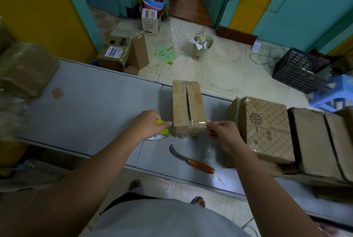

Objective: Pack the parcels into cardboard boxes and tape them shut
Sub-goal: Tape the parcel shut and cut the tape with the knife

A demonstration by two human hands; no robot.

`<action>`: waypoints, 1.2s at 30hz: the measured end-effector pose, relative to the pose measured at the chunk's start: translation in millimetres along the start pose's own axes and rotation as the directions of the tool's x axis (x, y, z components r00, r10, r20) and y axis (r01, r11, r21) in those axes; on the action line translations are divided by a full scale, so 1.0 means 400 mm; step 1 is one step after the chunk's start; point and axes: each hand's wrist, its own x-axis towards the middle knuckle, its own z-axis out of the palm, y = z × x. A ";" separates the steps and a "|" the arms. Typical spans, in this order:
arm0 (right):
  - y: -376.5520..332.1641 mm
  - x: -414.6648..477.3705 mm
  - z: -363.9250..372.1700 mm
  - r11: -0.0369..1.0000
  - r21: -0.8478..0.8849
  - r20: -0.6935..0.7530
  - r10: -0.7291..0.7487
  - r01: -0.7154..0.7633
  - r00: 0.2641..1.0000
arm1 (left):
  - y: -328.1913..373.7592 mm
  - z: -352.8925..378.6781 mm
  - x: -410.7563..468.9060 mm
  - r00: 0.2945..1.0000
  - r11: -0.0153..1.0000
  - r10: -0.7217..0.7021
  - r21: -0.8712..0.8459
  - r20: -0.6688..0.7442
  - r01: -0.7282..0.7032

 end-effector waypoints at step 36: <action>0.250 -0.130 0.048 0.349 -0.850 0.315 -0.262 0.394 0.912 | 0.046 -0.086 0.032 0.926 0.938 0.240 0.176 0.292 -0.299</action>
